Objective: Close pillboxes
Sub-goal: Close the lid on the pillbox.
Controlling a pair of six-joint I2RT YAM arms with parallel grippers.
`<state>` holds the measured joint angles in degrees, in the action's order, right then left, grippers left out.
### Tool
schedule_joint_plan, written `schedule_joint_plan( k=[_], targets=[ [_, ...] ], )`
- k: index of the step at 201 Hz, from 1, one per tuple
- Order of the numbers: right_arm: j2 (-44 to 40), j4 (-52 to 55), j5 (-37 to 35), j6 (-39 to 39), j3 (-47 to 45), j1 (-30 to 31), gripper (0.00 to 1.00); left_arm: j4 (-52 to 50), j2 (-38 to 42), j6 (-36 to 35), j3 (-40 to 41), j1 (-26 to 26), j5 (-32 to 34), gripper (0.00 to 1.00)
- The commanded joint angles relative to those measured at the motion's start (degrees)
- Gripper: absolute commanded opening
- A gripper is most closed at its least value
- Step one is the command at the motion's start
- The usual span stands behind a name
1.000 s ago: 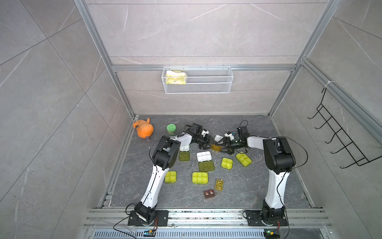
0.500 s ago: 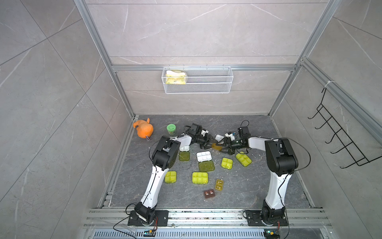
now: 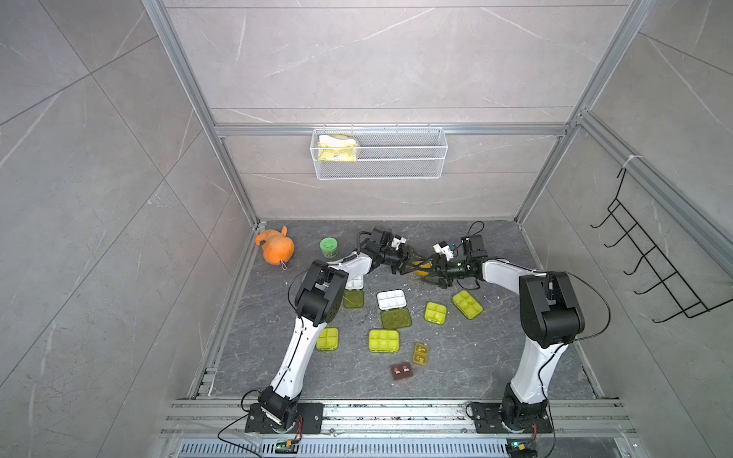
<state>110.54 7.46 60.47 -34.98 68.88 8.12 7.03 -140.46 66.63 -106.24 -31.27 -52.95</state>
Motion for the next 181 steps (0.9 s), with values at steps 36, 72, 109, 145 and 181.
schedule_joint_plan(
  k=[36,72,109,145,181],
  targets=[
    [-3.6,1.6,0.5,0.2,1.7,-1.2,0.74,1.4,-5.2,3.8,-8.9,-0.3,-2.1,0.53],
    [-5.2,5.3,-0.7,1.5,3.6,-2.6,0.74,-0.5,-8.3,4.2,-13.7,-0.3,-1.7,0.54],
    [-4.2,14.9,-6.7,4.8,8.7,-3.2,0.74,-2.0,-6.2,1.9,-12.9,0.6,-0.6,0.54],
    [-1.0,24.1,-15.5,5.5,14.3,-3.2,0.72,-11.6,2.1,-5.7,-4.1,3.8,4.7,0.53],
    [2.3,32.0,-20.7,8.6,19.4,-3.2,0.71,-21.4,3.4,-13.3,-4.3,4.8,5.2,0.53]
  ],
)
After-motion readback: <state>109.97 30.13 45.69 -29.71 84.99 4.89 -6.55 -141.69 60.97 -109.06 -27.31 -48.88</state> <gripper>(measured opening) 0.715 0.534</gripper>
